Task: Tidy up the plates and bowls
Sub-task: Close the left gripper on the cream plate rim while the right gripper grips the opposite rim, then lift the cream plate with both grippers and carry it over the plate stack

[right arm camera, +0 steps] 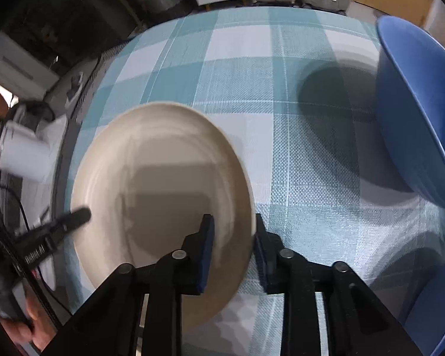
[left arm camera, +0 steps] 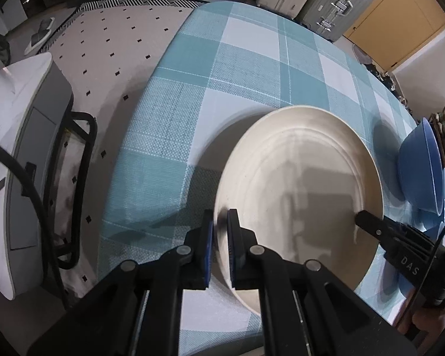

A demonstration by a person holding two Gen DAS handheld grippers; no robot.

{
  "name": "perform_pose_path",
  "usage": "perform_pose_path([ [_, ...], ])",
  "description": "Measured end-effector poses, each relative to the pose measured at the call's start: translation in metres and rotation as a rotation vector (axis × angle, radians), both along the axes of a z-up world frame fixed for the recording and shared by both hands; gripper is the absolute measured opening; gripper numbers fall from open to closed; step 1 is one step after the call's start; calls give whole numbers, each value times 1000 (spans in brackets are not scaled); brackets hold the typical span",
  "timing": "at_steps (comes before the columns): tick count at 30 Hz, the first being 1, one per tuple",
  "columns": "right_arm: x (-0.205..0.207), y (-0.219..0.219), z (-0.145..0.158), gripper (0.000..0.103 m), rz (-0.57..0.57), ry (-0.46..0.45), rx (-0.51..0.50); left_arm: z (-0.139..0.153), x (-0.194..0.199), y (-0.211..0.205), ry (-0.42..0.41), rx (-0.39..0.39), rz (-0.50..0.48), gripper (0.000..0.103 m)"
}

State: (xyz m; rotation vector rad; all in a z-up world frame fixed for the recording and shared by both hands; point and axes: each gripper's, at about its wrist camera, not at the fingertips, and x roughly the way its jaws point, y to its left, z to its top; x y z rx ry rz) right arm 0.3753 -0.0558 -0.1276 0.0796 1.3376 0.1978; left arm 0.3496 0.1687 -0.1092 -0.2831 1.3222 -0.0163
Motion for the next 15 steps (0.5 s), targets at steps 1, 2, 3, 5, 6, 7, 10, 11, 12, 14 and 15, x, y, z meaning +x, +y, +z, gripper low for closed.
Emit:
perform_pose_path([
  [1, 0, -2, 1, 16, 5, 1, -1, 0, -1, 0, 0, 0, 7, 6],
  [2, 0, -5, 2, 14, -2, 0, 15, 0, -1, 1, -2, -1, 15, 6],
  [3, -1, -7, 3, 14, -8, -8, 24, -1, -2, 1, -6, 0, 23, 6],
  [5, -2, -7, 4, 14, -5, -24, 20, 0, -5, -2, -20, 25, 22, 7],
  [6, -3, -4, 5, 14, 4, -35, 5, 0, -5, -5, -24, 44, 17, 7],
  [7, -4, -3, 7, 13, 5, -44, 2, 0, -6, -6, -25, 61, 11, 8],
  [10, -8, 0, 10, 13, 33, -64, -7, 0, -6, -6, -18, 72, 1, 9],
  [11, -10, 1, 11, 13, 51, -77, -17, 0, -6, -4, -15, 65, 4, 9],
  [12, -12, 2, 12, 13, 66, -87, -23, 1, -6, -3, -14, 56, 11, 9],
  [14, -13, 2, 12, 12, 72, -94, -21, 2, -6, -4, -15, 63, 12, 9],
  [15, -14, 1, 12, 12, 68, -90, -14, 3, -7, -4, -17, 70, 9, 9],
])
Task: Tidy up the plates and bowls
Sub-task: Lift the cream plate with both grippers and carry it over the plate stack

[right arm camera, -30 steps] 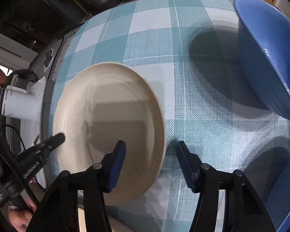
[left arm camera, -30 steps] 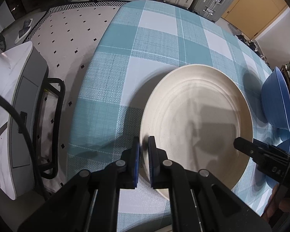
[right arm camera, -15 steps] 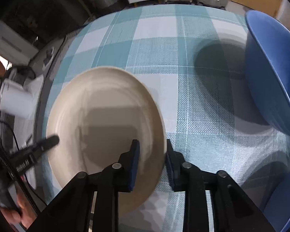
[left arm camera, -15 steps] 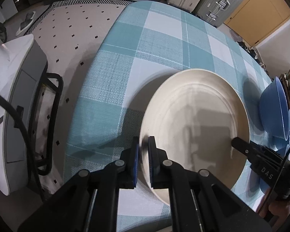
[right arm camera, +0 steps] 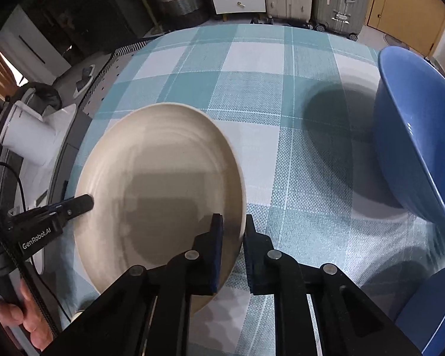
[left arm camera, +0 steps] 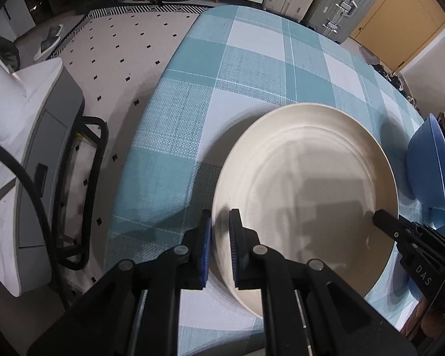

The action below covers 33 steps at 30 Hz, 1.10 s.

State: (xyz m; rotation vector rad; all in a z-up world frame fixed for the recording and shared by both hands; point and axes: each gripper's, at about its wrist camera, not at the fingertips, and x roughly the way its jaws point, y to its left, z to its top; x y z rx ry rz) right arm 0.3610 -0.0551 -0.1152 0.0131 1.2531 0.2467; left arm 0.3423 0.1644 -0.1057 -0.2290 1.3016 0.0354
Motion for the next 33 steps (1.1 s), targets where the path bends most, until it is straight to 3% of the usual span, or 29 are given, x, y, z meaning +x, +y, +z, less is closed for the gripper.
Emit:
perform_pose_path([
  [12, -15, -1, 13, 11, 19, -27, 13, 9, -9, 1, -3, 6, 9, 9],
  [20, -30, -6, 29, 11, 11, -39, 29, 30, -24, 0, -29, 8, 12, 9],
  [33, -83, -4, 61, 11, 32, -70, 59, 59, -75, 10, -51, -28, 53, 9],
])
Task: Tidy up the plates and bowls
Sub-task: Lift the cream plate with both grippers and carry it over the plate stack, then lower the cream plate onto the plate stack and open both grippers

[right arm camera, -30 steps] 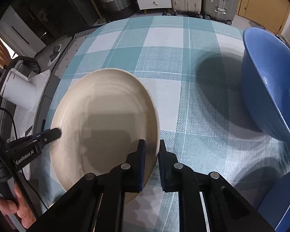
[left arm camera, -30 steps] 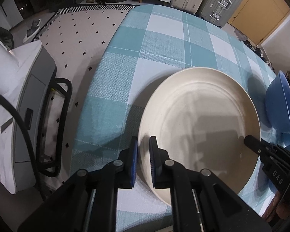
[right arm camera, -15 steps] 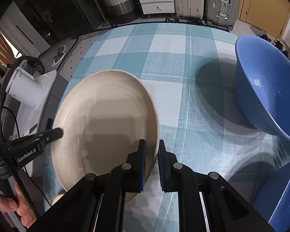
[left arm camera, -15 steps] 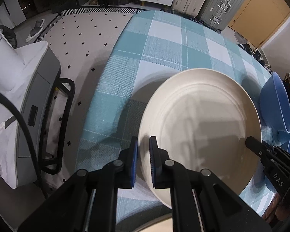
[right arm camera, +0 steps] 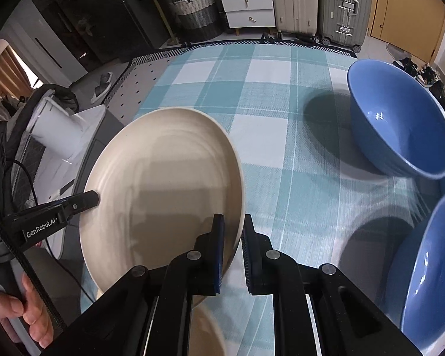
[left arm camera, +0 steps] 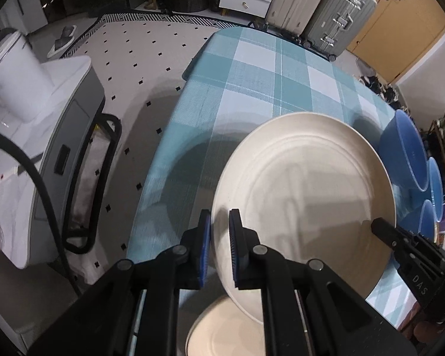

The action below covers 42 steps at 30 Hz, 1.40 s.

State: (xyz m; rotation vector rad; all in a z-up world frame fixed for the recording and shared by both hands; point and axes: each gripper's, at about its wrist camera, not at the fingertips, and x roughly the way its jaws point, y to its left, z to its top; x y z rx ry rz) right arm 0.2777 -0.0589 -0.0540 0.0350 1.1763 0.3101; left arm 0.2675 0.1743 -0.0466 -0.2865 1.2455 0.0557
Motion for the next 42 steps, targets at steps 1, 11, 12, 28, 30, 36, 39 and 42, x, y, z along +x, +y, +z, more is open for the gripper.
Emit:
perform_pose_path([
  [1, -5, 0, 2, 11, 1, -2, 4, 3, -7, 1, -3, -4, 8, 9],
  [11, -77, -2, 24, 10, 11, -27, 41, 24, -76, -5, -30, 21, 11, 9],
  [12, -85, -4, 26, 10, 10, -31, 48, 26, -84, -6, -35, 19, 10, 9],
  [28, -161, -9, -2, 10, 23, -13, 60, -2, -152, -6, -21, 2, 53, 10],
  [30, -163, -9, -10, 10, 29, -14, 53, -12, -154, -5, -13, 9, 72, 10],
  [36, -165, -5, -27, 10, 44, -16, 30, -26, -155, -9, 5, 21, 70, 12],
  [39, -163, -7, -31, 10, 46, -19, 26, -30, -154, -11, 10, 14, 64, 12],
  [42, -162, -8, -36, 10, 48, -21, -1, -35, -153, -19, 24, 54, 43, 13],
])
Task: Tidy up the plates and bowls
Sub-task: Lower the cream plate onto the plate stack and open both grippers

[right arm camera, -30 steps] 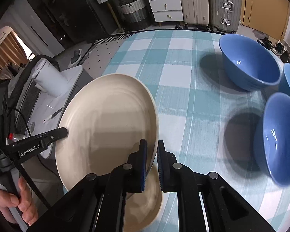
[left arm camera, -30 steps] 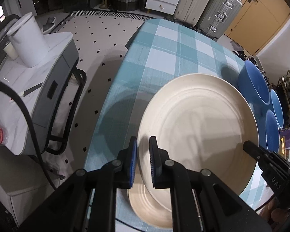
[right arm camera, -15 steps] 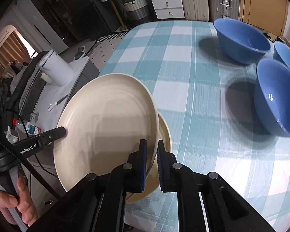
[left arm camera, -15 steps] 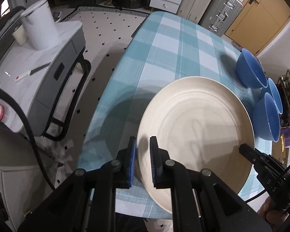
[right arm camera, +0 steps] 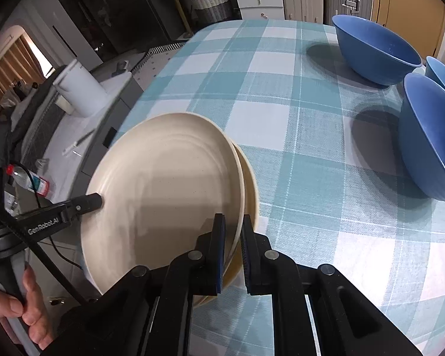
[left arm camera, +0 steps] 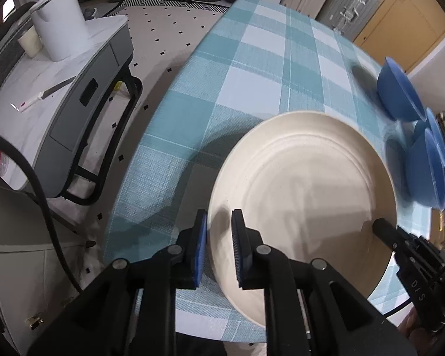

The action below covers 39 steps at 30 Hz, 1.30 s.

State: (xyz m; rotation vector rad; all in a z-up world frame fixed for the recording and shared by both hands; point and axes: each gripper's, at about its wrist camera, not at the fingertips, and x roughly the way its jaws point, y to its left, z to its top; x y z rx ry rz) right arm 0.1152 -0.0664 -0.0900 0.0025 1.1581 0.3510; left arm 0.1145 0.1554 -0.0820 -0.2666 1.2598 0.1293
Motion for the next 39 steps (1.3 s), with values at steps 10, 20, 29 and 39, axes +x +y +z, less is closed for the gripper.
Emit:
perform_pose_path([
  [10, -12, 20, -1, 13, 88, -120, -151, -6, -2, -2, -6, 35, -2, 14],
  [20, -26, 33, -12, 17, 161, -230, -349, -8, -3, -5, -16, 49, -7, 15],
  [29, -41, 45, -28, 31, 244, -314, -456, -10, -3, -6, -13, 46, 1, 17],
  [39, -37, 36, -16, 52, 235, -277, -402, -3, -6, 2, -31, 36, 34, 18],
])
